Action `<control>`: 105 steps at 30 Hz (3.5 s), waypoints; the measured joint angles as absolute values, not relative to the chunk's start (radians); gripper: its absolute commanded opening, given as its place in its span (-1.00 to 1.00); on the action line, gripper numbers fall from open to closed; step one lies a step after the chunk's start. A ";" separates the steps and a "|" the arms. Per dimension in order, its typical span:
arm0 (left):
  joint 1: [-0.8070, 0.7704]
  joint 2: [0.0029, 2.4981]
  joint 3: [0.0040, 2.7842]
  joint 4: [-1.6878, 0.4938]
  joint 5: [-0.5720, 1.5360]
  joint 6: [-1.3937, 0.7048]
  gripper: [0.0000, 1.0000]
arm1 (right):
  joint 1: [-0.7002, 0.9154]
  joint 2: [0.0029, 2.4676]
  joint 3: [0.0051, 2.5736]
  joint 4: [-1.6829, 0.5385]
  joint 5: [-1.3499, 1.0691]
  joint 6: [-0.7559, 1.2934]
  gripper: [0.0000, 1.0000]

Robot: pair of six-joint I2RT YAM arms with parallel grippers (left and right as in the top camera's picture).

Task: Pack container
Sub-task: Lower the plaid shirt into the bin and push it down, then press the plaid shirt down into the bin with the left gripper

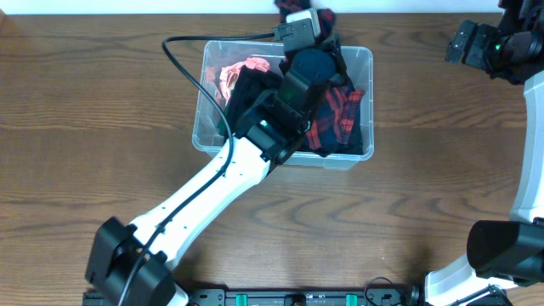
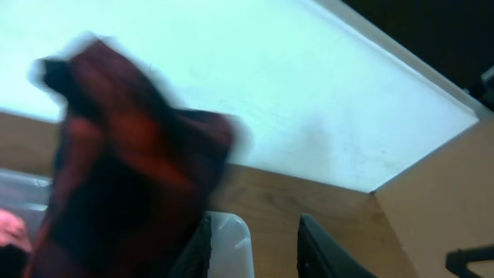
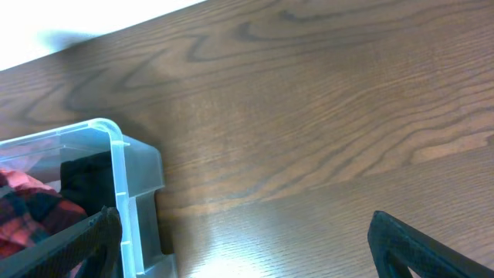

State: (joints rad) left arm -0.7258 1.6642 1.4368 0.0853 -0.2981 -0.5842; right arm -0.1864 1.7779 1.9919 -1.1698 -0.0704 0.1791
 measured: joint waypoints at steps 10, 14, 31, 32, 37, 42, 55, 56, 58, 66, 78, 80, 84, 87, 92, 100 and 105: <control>-0.727 1.457 1.444 -0.159 -0.299 -0.226 -0.24 | -0.186 1.778 1.991 -1.169 -0.070 0.179 0.99; -0.715 1.443 1.452 -0.327 -0.298 -0.079 -0.24 | -0.186 1.778 1.991 -1.170 -0.070 0.179 0.98; -0.649 1.485 1.449 -0.753 -0.154 0.287 -0.26 | -0.186 1.778 1.991 -1.170 -0.070 0.179 0.99; -0.649 1.485 1.449 -0.753 -0.132 0.302 -0.27 | -0.186 1.778 1.991 -1.170 -0.070 0.179 0.99; -0.649 1.505 1.450 -0.763 -0.040 0.369 -0.26 | -0.186 1.778 1.991 -1.170 -0.070 0.179 0.98; -0.649 1.575 1.450 -0.805 -0.007 0.402 -0.25 | -0.186 1.778 1.991 -1.170 -0.070 0.179 0.99; -0.649 1.649 1.450 -0.781 0.006 0.427 0.56 | -0.186 1.778 1.991 -1.170 -0.070 0.179 0.99; -0.649 1.650 1.450 -0.781 0.006 0.427 0.56 | -0.186 1.778 1.991 -1.170 -0.070 0.179 0.98; -0.648 1.656 1.450 -0.777 0.006 0.427 0.56 | -0.186 1.778 1.991 -1.170 -0.070 0.179 0.98; -0.615 1.754 1.450 -0.731 0.013 0.427 0.44 | -0.186 1.778 1.991 -1.170 -0.070 0.179 0.99; -0.609 1.769 1.450 -0.592 -0.022 0.278 -0.88 | -0.186 1.778 1.990 -1.170 -0.070 0.179 0.98; -0.609 1.769 1.450 -0.573 -0.023 0.228 -0.88 | -0.186 1.778 1.990 -1.170 -0.070 0.179 0.99; -0.609 1.756 1.449 -0.532 -0.024 0.099 -0.88 | -0.186 1.778 1.990 -1.170 -0.070 0.179 0.98; -0.609 1.731 1.449 -0.501 -0.027 0.002 -0.88 | -0.186 1.778 1.990 -1.170 -0.070 0.179 0.99; -0.609 1.685 1.449 -0.450 -0.030 -0.141 -0.89 | -0.186 1.778 1.990 -1.170 -0.070 0.179 0.99; -0.618 1.653 1.449 -0.432 -0.031 -0.310 -0.88 | -0.186 1.778 1.990 -1.170 -0.070 0.179 0.98; -0.659 1.653 1.449 -0.433 -0.035 -0.351 -0.88 | -0.186 1.778 1.990 -1.170 -0.070 0.179 0.99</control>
